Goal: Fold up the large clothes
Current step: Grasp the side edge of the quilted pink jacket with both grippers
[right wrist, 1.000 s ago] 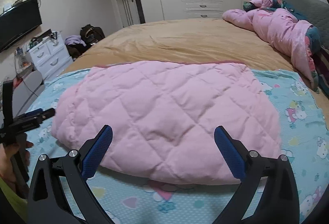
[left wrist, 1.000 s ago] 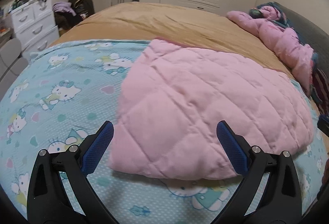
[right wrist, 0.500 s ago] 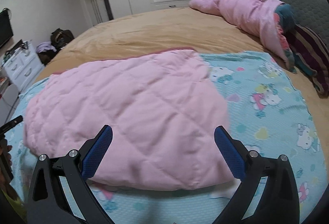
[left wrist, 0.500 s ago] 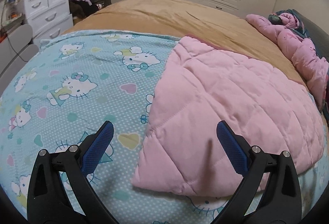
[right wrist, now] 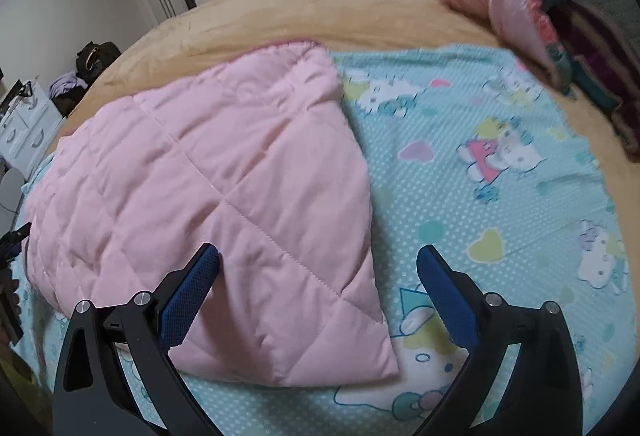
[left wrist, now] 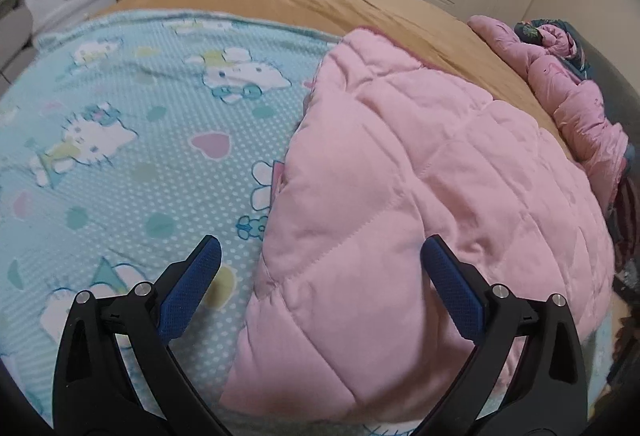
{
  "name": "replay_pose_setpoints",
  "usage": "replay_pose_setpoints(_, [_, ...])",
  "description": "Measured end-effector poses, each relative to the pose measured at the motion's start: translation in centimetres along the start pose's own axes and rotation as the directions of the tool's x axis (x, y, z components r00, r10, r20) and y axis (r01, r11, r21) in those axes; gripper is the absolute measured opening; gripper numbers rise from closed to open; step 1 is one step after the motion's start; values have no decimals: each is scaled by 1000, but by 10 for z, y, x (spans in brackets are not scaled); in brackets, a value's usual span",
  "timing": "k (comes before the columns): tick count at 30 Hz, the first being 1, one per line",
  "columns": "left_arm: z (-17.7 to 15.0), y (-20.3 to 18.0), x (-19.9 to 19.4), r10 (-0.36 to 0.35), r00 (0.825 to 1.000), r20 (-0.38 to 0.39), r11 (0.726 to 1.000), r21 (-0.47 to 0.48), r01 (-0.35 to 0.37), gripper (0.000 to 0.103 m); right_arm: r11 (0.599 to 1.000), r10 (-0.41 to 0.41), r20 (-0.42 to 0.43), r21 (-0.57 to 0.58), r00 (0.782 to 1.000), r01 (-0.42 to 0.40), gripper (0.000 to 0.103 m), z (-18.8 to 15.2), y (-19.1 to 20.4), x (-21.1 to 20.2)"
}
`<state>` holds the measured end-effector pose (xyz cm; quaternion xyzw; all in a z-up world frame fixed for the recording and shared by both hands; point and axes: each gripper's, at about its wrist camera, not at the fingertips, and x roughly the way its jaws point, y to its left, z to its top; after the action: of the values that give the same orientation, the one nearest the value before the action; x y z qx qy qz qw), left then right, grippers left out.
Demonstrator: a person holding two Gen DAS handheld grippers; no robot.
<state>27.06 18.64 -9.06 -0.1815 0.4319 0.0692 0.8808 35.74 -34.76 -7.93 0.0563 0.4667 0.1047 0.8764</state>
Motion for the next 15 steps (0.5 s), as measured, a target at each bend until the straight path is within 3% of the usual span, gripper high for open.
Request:
replay_pose_setpoints(7, [4,11,23,-98,993,-63,995,-40,96,95,986,153,-98,78,983,-146,99,11,-15,40])
replay_pose_setpoints(11, [7,11,30,-119,990,-81,992,-50,115,95,963,253,-145,129,957,-235,99,17,-21,64])
replay_pose_setpoints(15, [8,9,38,-124,988,-91,991,-50,120,95,957,283,-170,114,944,-266,99,24,-18,75])
